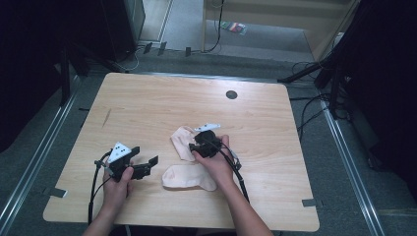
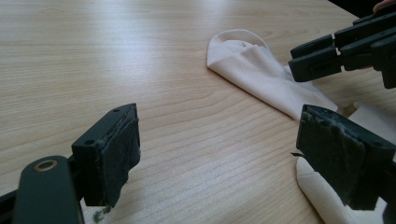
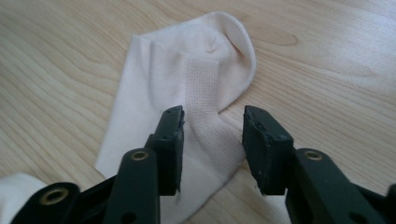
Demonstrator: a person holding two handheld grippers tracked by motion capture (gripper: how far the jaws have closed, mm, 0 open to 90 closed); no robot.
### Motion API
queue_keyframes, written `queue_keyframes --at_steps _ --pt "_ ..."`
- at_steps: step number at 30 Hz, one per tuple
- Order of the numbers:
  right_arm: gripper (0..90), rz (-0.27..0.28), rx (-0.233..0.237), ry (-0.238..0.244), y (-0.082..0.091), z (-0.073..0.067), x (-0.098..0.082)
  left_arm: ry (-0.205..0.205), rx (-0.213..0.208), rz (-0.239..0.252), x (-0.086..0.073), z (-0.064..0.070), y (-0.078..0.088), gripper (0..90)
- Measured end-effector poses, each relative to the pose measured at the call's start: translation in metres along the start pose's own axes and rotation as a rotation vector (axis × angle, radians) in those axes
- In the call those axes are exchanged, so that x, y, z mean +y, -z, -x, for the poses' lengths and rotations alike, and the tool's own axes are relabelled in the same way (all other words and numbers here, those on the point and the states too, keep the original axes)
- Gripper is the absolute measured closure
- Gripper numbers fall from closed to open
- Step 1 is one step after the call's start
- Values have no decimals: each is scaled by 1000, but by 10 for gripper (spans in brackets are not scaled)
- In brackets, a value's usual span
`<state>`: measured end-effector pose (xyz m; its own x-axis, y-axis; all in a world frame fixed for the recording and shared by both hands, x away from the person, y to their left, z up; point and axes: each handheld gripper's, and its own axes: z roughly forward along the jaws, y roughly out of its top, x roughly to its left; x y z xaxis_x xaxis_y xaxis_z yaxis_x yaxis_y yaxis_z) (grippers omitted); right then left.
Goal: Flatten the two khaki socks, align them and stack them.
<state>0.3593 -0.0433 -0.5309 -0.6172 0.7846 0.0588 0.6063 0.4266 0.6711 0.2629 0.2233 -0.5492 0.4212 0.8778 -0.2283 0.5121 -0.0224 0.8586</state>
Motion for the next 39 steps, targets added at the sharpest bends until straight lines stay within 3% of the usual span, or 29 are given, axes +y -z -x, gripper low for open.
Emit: queue_keyframes --at_steps 2,5,9,11,19,24,27,28,29,30,31,33,36,39 --pt "722 -14 -26 18 -2 -2 -2 4 -1 -1 0 0 0 144" --pt "859 -11 -16 16 -1 -4 -3 10 1 -5 0 0 0 144" --pt "878 35 7 -24 11 -5 6 -16 28 -27 4 3 -4 144" --pt "879 59 10 -20 20 -7 17 -23 39 -40 5 5 -7 145" --pt "879 127 31 12 47 -25 66 -37 -32 -79 19 16 -31 146" --pt "879 156 64 21 56 -41 88 -27 -30 -87 31 21 -49 145" --pt "878 198 136 16 64 -49 97 -75 42 -86 37 22 -58 147" --pt "879 210 161 13 67 -50 98 -94 106 -85 39 21 -59 174" --pt "879 226 188 3 71 -49 98 -117 170 -69 40 20 -58 277" --pt "879 228 198 0 74 -47 96 -147 205 -49 41 18 -55 440" --pt "879 227 196 0 76 -43 93 -176 227 -39 42 15 -53 605" --pt "882 213 174 -18 75 -26 83 -250 226 -52 42 11 -48 889" --pt "892 158 141 -87 64 5 60 -355 229 -92 37 15 -49 900" --pt "895 107 105 -108 50 25 36 -444 248 -132 32 24 -53 900"
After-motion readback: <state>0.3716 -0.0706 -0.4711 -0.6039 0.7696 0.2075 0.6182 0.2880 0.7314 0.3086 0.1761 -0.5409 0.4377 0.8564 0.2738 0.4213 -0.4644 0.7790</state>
